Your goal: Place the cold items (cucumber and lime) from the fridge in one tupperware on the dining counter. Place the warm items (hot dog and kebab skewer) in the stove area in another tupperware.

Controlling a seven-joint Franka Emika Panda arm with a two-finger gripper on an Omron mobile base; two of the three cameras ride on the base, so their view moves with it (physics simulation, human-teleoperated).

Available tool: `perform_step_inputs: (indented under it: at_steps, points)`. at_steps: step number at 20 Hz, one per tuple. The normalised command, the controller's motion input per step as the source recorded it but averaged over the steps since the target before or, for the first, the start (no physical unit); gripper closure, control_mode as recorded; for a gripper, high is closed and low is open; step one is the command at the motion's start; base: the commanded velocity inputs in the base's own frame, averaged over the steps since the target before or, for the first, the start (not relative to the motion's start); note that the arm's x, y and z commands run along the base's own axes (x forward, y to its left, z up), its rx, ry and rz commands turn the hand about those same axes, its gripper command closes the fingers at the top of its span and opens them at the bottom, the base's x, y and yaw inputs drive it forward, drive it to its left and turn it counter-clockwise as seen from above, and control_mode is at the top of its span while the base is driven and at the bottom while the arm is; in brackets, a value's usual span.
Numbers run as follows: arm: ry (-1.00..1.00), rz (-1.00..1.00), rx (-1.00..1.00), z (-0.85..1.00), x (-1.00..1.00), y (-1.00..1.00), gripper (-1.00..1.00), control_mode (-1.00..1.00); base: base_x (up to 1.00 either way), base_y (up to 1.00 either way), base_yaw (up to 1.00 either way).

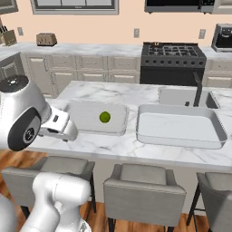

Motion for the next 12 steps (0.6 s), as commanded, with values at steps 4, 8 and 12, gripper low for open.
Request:
perform_step_inputs:
  at_steps: [4, 8, 12]
  points:
    - [0.0, 0.0, -0.08, -0.23, -0.73, 0.16, -1.0, -1.0, 0.0, 0.0, 0.0]
    - [0.0, 0.0, -0.01, -0.07, -0.18, 0.04, -1.0, 1.0, -0.5, 0.32, 0.21]
    - [0.0, 0.0, 0.0, 0.0, 0.0, 0.0, -1.0, 1.0, -0.38, 0.9, 0.91]
